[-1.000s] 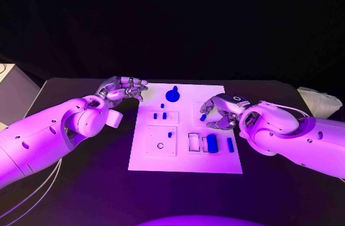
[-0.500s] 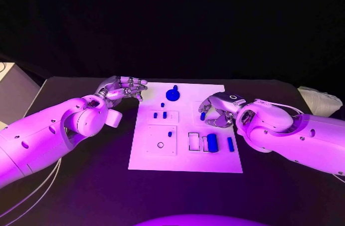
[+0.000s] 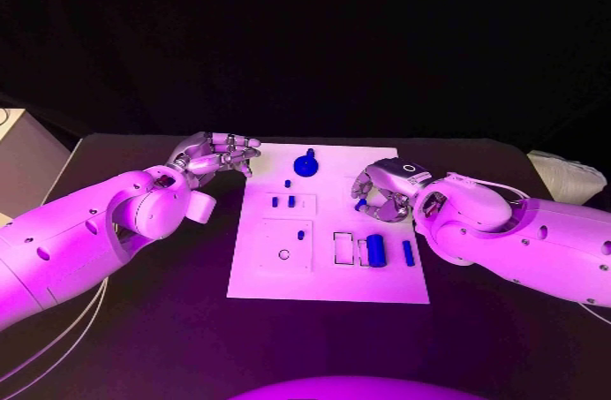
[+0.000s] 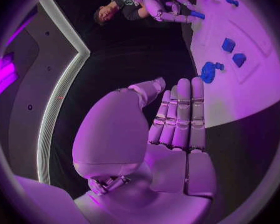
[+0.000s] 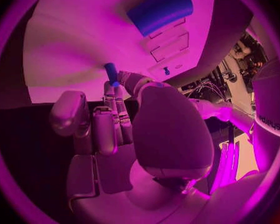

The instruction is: Assemble the parts on the task board

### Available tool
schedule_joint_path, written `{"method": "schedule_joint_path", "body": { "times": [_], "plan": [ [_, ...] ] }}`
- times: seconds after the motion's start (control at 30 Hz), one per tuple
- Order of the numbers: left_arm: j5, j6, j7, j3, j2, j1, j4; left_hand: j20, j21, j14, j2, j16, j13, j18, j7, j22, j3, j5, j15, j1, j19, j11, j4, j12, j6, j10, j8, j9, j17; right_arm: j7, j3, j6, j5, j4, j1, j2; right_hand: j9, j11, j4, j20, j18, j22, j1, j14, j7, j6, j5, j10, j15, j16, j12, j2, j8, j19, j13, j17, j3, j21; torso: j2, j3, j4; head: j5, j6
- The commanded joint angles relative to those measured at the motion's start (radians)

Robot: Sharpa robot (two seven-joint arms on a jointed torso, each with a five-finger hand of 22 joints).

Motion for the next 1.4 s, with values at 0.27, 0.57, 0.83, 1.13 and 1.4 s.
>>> {"method": "schedule_joint_path", "body": {
  "times": [0.27, 0.57, 0.83, 1.13, 1.4],
  "plan": [
    [-0.003, 0.019, 0.003, 0.001, 0.000, 0.000, 0.001, -0.002, -0.004, 0.007, 0.009, -0.006, -0.001, 0.015, 0.002, -0.001, -0.005, 0.003, 0.002, 0.004, 0.006, -0.001, 0.000, 0.007, -0.008, -0.006, -0.004, -0.002, -0.001, -0.014, -0.003, 0.023, -0.044, -0.010, -0.007, 0.010, 0.012, -0.013, -0.012, -0.011, -0.017, 0.013, 0.001, 0.046, -0.006, 0.027, -0.008, 0.044, -0.015, 0.009, 0.003, 0.001, 0.016, 0.018, 0.015, 0.007, 0.023, 0.015, 0.000, -0.0001, -0.0006, 0.000, -0.003],
    [-0.003, 0.019, 0.000, 0.001, -0.001, 0.000, 0.001, -0.002, -0.006, 0.007, 0.010, -0.007, -0.002, 0.014, 0.002, -0.003, -0.006, 0.003, 0.002, 0.002, 0.006, -0.001, 0.002, 0.008, -0.008, -0.007, -0.004, -0.002, -0.001, -0.021, -0.004, 0.020, -0.066, -0.019, -0.013, 0.018, 0.015, -0.004, -0.016, -0.008, -0.018, 0.010, -0.011, 0.045, 0.000, 0.020, -0.006, 0.020, -0.009, 0.008, -0.027, -0.009, 0.015, 0.016, 0.010, 0.005, 0.033, 0.010, 0.000, -0.0007, 0.0004, 0.000, -0.005],
    [-0.003, 0.020, -0.001, 0.001, -0.001, 0.000, 0.001, -0.001, -0.007, 0.007, 0.011, -0.007, -0.002, 0.014, 0.002, -0.003, -0.006, 0.003, 0.002, 0.001, 0.006, -0.001, 0.004, 0.008, -0.008, -0.007, -0.004, -0.002, -0.001, -0.030, -0.006, 0.025, -0.087, -0.028, -0.017, 0.023, 0.018, -0.003, -0.030, -0.007, -0.018, 0.013, 0.000, 0.045, 0.001, 0.020, -0.007, 0.021, -0.008, 0.009, -0.037, -0.003, 0.017, 0.015, 0.009, 0.008, 0.051, 0.011, -0.001, -0.0004, -0.0003, 0.001, -0.007],
    [-0.003, 0.021, -0.002, 0.001, -0.002, 0.000, 0.001, -0.001, -0.009, 0.007, 0.012, -0.007, -0.002, 0.014, 0.003, -0.004, -0.007, 0.003, 0.003, -0.001, 0.006, 0.000, 0.007, 0.009, -0.008, -0.008, -0.004, -0.002, -0.001, -0.036, -0.007, 0.027, -0.099, -0.034, -0.021, 0.027, 0.023, -0.002, -0.047, -0.006, -0.018, 0.018, 0.006, 0.045, 0.003, 0.019, -0.045, 0.031, -0.007, 0.009, -0.049, 0.002, 0.019, 0.015, 0.011, 0.008, 0.085, 0.015, 0.000, -0.0003, -0.0004, 0.001, -0.007],
    [-0.003, 0.021, -0.002, 0.001, -0.002, 0.000, 0.000, 0.000, -0.011, 0.007, 0.013, -0.008, -0.003, 0.014, 0.003, -0.006, -0.007, 0.003, 0.003, -0.004, 0.006, 0.000, 0.010, 0.010, -0.008, -0.009, -0.004, -0.002, -0.001, -0.044, -0.008, 0.008, -0.111, -0.031, -0.024, 0.027, 0.034, -0.015, -0.077, -0.012, -0.018, 0.029, 0.020, 0.046, -0.002, 0.036, -0.046, 0.091, -0.017, 0.011, -0.032, 0.024, 0.030, 0.016, 0.027, 0.012, 0.110, 0.024, -0.001, -0.0006, -0.0002, 0.001, -0.008]
  ]
}}
